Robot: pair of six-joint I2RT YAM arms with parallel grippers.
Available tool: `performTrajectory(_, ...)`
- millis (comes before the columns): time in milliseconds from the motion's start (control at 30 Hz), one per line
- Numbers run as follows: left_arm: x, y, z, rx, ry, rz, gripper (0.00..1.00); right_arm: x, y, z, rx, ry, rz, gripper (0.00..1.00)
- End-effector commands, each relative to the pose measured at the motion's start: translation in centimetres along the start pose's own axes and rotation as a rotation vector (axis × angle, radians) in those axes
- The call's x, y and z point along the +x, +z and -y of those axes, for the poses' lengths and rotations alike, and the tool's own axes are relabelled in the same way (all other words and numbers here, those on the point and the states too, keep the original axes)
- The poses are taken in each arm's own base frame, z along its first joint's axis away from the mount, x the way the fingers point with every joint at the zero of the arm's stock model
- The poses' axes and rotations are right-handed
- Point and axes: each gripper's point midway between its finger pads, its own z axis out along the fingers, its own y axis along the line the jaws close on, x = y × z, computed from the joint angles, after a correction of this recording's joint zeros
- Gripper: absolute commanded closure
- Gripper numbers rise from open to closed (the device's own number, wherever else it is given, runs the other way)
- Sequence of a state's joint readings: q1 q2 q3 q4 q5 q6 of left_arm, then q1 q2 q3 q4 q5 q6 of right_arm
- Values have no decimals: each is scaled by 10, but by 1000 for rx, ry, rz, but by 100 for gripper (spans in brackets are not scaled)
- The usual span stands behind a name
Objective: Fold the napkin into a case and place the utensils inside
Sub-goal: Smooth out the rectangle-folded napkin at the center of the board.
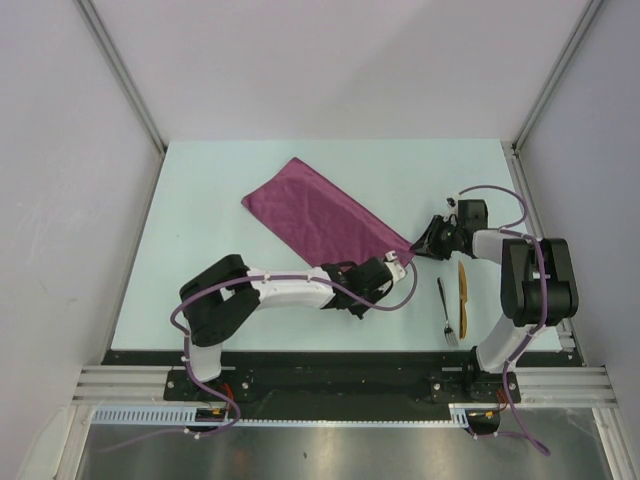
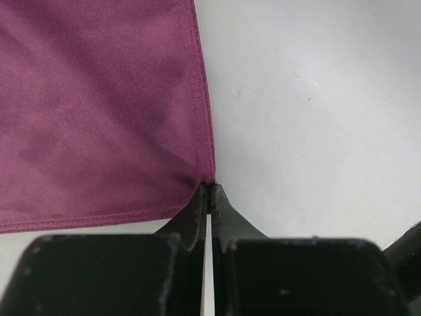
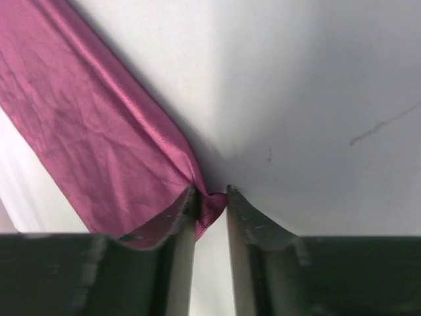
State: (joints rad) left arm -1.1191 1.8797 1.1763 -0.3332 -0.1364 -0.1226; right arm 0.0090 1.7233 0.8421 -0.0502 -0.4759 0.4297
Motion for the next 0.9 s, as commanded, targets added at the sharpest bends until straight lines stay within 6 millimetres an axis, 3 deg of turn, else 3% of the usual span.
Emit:
performTrajectory(0, 8, -1, -8, -41, 42, -49, 100, 0, 3, 8, 36, -11, -6, 75)
performTrajectory(100, 3, -7, -7, -35, 42, -45, 100, -5, -1, 3, 27, -15, 6, 87)
performTrajectory(200, -12, -20, 6, 43, 39, -23, 100, -9, -7, -2, 30, -17, 22, 100)
performTrajectory(300, -33, -37, 22, 133, 10, 21, 100, -10, -17, -8, 30, -10, 19, 100)
performTrajectory(467, -43, -60, 53, 310, -29, 40, 100, -2, -37, -12, 50, -10, 5, 100)
performTrajectory(567, -46, -68, 61, 355, -51, 57, 100, 5, -51, -13, 71, -9, 7, 100)
performTrajectory(667, -37, -59, 41, 240, -41, 29, 100, 5, -53, -18, 36, -33, 33, 100)
performTrajectory(800, -33, -49, -5, -17, 15, 5, 100, 6, -44, -20, 4, -24, 9, 100)
performTrajectory(867, -32, -46, -13, -57, 35, -7, 100, 9, -39, -16, 5, -9, -9, 100)
